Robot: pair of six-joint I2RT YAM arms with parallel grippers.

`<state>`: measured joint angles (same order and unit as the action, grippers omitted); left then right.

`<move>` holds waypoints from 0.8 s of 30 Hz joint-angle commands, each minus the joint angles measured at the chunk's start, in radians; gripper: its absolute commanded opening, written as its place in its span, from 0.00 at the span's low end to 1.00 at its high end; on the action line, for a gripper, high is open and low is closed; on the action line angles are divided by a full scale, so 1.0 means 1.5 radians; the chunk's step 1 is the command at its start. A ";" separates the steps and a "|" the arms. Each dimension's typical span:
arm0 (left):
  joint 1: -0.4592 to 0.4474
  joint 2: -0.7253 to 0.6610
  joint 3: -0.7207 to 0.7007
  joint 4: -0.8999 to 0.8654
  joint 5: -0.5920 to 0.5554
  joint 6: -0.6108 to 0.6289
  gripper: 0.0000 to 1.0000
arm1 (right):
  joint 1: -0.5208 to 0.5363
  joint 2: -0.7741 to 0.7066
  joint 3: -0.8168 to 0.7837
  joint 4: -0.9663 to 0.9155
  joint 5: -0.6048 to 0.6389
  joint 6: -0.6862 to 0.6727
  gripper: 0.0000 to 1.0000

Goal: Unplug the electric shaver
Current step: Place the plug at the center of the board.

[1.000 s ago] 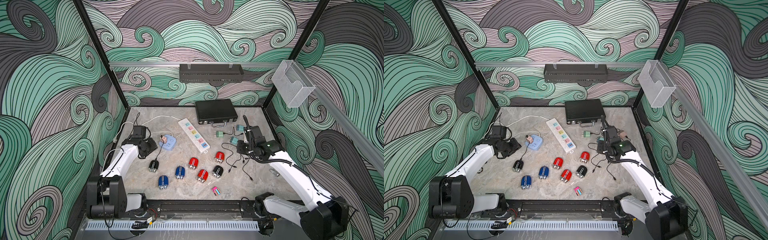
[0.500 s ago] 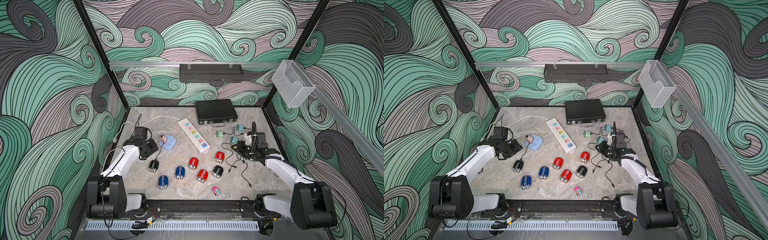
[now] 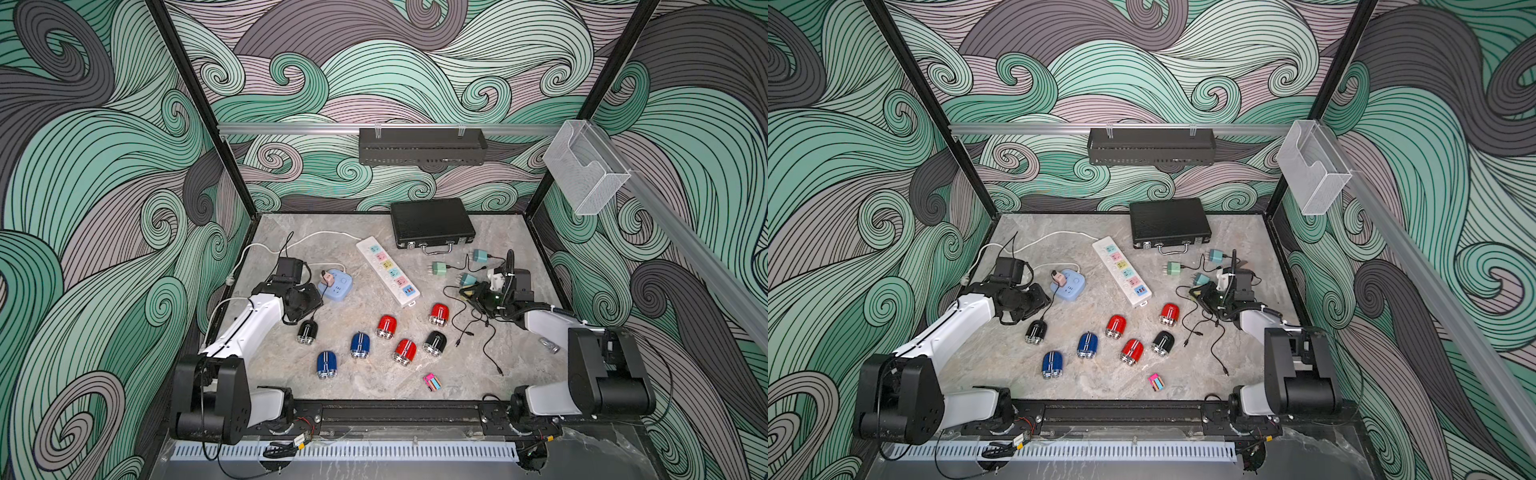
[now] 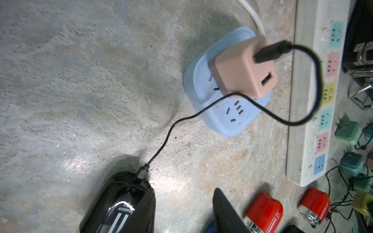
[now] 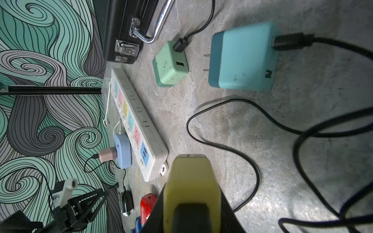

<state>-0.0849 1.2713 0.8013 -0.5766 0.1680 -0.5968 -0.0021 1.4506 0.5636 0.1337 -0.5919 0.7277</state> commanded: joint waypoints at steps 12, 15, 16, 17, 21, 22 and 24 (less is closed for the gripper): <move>-0.020 -0.055 -0.004 -0.046 -0.021 0.010 0.48 | -0.007 0.072 -0.014 0.042 0.006 -0.003 0.19; -0.020 -0.058 -0.003 -0.050 -0.025 0.012 0.48 | -0.007 0.070 -0.015 0.030 0.012 -0.008 0.25; -0.020 -0.059 -0.002 -0.052 -0.026 0.013 0.48 | -0.008 0.068 -0.015 0.027 0.013 -0.009 0.26; -0.020 -0.059 -0.002 -0.052 -0.027 0.014 0.48 | -0.008 0.064 -0.014 0.022 0.012 -0.011 0.27; -0.020 -0.056 0.004 -0.059 -0.032 0.017 0.48 | -0.008 0.036 -0.011 -0.020 0.026 -0.019 0.36; -0.020 -0.056 0.007 -0.060 -0.034 0.018 0.48 | -0.008 0.028 -0.007 -0.041 0.034 -0.021 0.40; -0.020 -0.057 0.010 -0.063 -0.038 0.021 0.49 | -0.008 0.013 -0.005 -0.061 0.032 -0.024 0.44</move>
<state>-0.1085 1.2003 0.8013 -0.6369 0.1368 -0.5900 -0.0101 1.5093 0.5476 0.1085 -0.5659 0.7059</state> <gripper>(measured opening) 0.485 0.429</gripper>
